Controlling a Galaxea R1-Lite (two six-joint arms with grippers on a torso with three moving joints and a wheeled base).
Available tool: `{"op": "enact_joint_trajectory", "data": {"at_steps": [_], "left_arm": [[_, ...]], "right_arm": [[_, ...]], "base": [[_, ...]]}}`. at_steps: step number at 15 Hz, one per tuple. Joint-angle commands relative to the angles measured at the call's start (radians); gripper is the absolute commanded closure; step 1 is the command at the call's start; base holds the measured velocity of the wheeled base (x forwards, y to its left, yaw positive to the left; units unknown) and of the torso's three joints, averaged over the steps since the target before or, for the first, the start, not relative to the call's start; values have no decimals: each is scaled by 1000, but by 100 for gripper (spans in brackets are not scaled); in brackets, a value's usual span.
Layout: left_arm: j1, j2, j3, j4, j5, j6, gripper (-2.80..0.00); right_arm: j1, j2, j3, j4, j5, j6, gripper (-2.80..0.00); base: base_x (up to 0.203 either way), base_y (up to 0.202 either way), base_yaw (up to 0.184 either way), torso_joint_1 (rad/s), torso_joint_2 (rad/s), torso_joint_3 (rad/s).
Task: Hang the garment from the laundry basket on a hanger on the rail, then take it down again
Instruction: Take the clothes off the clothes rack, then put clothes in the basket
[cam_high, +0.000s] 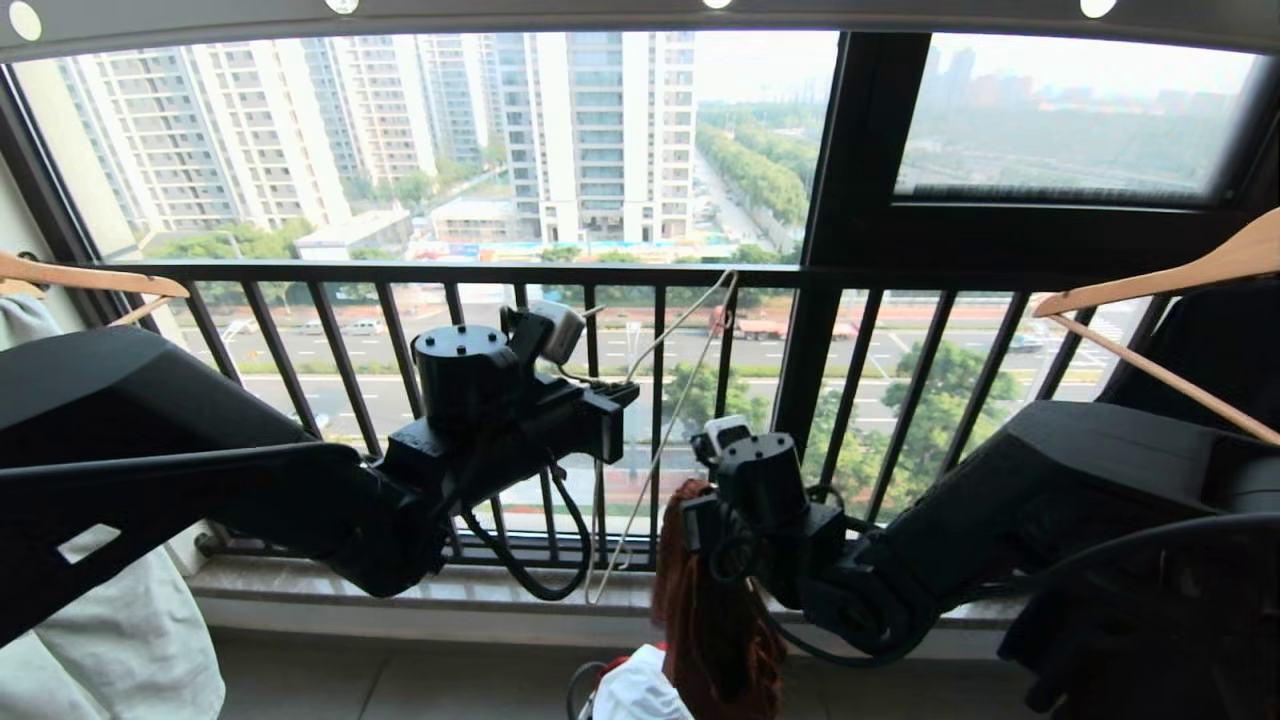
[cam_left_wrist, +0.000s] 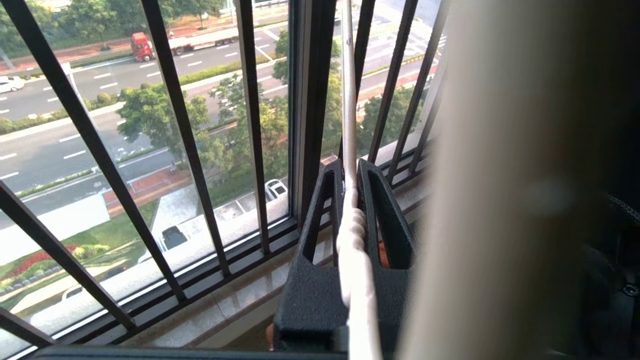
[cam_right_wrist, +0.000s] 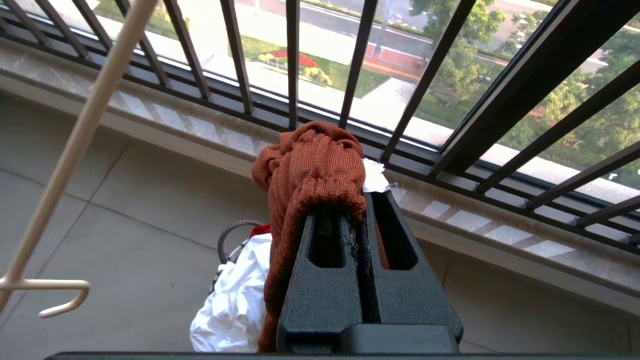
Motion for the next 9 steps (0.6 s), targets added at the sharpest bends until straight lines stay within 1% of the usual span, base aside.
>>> {"op": "enact_joint_trajectory", "data": {"at_steps": [1, 2, 3, 6, 9], "left_arm": [[5, -17, -18, 50, -3, -1, 0], [11, -23, -24, 70, -3, -1, 0], [13, -32, -29, 75, -2, -2, 0], [29, -56, -44, 113, -2, -4, 0], [51, -106, -81, 253, -4, -32, 0]], "right_arm": [[-17, 59, -36, -4, 2, -12, 0], [-26, 71, -48, -4, 16, -15, 0], [-39, 84, -54, -3, 45, -21, 0], [-55, 134, -93, -4, 61, -85, 0], [-59, 177, -149, -1, 62, -163, 0]], "base": [[0, 0, 0, 0, 0, 0], [0, 0, 0, 0, 0, 0], [0, 0, 0, 0, 0, 0], [0, 0, 0, 0, 0, 0], [0, 0, 0, 0, 0, 0]]}}
